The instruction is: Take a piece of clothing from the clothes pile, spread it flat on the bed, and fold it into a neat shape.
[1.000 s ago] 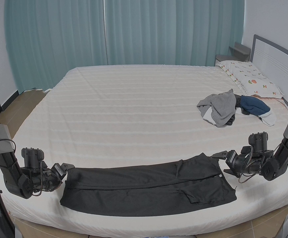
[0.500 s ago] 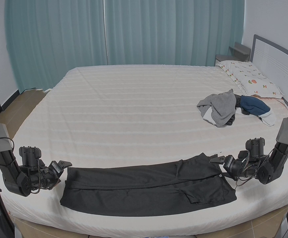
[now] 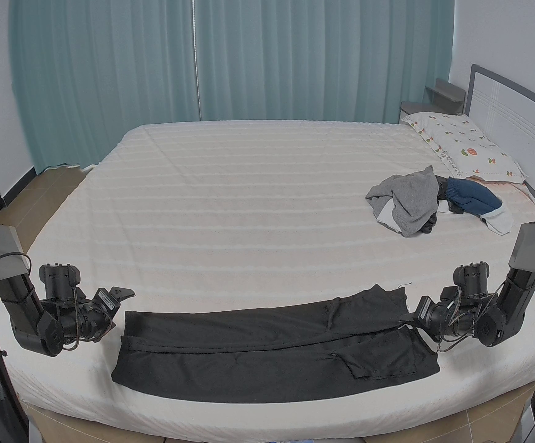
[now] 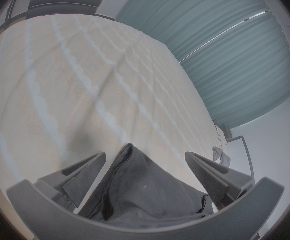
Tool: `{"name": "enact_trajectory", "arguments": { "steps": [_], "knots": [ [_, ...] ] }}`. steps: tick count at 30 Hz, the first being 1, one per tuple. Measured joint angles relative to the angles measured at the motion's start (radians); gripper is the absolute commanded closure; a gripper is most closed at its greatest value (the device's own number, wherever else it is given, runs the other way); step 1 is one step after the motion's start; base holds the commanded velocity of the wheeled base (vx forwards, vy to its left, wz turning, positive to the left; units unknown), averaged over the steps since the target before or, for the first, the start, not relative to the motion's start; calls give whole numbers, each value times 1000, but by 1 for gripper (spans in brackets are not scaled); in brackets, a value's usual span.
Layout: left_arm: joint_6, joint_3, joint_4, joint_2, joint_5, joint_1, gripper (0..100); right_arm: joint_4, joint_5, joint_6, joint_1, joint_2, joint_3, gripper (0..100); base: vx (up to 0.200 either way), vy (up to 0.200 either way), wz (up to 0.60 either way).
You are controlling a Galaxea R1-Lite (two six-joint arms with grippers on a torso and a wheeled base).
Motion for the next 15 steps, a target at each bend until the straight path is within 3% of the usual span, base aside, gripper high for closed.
{"name": "enact_trajectory", "arguments": {
  "steps": [2,3,8,9,15],
  "knots": [
    [0,-21,1,14,2,-9,0,0,0,-3,0,-5,10,100,0,0,0],
    [0,-30,1,20,3,-13,0,-1,0,-5,0,-7,13,0,0,0,0],
    [6,-63,0,49,5,-29,0,-9,1,-5,0,-13,20,0,0,0,0],
    [7,-64,1,53,6,-32,100,-14,1,-4,0,-14,21,0,0,0,0],
    [23,-75,-1,74,45,-44,100,-38,1,0,-3,-24,30,0,0,0,0]
  ]
}}
